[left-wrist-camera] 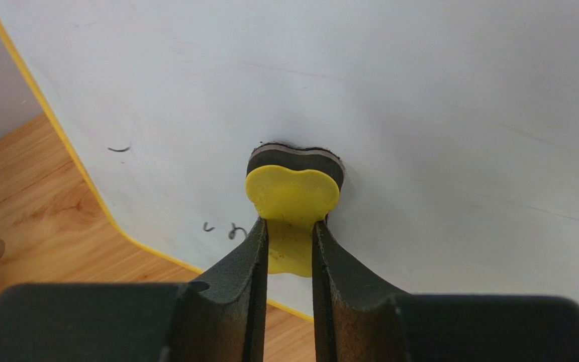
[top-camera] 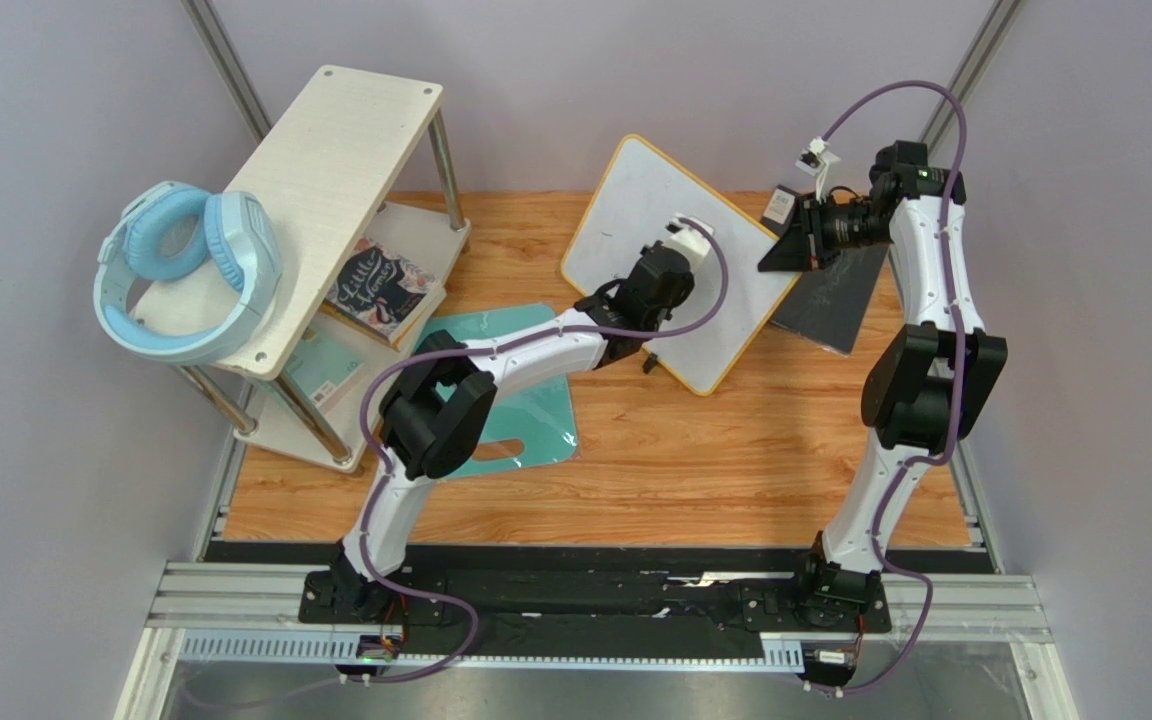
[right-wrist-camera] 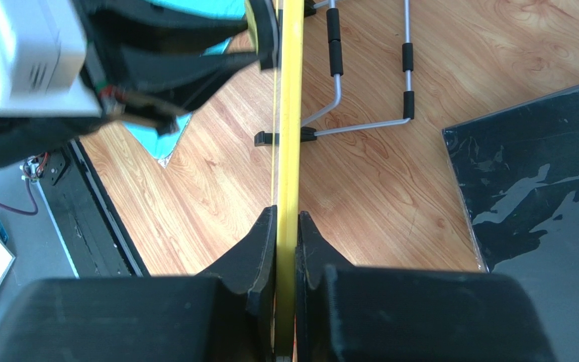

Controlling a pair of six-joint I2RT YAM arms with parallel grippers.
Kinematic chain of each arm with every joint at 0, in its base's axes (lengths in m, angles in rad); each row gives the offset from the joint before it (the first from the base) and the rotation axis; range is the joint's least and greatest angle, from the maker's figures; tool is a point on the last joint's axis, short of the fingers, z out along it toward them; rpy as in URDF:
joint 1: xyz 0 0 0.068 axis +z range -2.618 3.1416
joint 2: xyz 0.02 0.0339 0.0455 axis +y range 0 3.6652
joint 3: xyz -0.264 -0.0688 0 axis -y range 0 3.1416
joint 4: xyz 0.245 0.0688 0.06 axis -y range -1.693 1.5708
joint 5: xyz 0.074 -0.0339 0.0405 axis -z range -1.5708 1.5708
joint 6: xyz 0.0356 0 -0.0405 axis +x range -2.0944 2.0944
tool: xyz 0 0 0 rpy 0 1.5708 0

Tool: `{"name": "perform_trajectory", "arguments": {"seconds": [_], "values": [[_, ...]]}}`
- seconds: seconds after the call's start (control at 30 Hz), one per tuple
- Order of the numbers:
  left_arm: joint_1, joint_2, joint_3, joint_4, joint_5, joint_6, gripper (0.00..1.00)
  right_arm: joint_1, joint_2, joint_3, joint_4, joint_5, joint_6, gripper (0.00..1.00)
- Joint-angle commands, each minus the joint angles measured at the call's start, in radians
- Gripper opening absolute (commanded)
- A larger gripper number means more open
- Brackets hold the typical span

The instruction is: Erase the whiteboard

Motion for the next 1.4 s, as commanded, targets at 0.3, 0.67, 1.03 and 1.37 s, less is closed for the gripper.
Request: {"name": "perform_trajectory", "arguments": {"seconds": [0.3,0.67,1.03,1.37], "values": [[0.131,0.028,-0.011,-0.007,0.014,-0.080,0.00,0.012,-0.010,-0.012,-0.185,0.120,-0.146,0.00],[0.225,-0.027,-0.060,0.000,0.166,-0.289,0.00,0.012,-0.010,-0.017,-0.186,0.117,-0.152,0.00],[0.305,-0.047,-0.085,0.023,0.222,-0.410,0.00,0.012,-0.010,-0.032,-0.189,0.117,-0.167,0.00],[0.292,-0.047,-0.101,0.059,0.325,-0.479,0.00,0.012,-0.009,-0.022,-0.192,0.108,-0.166,0.00]]}}
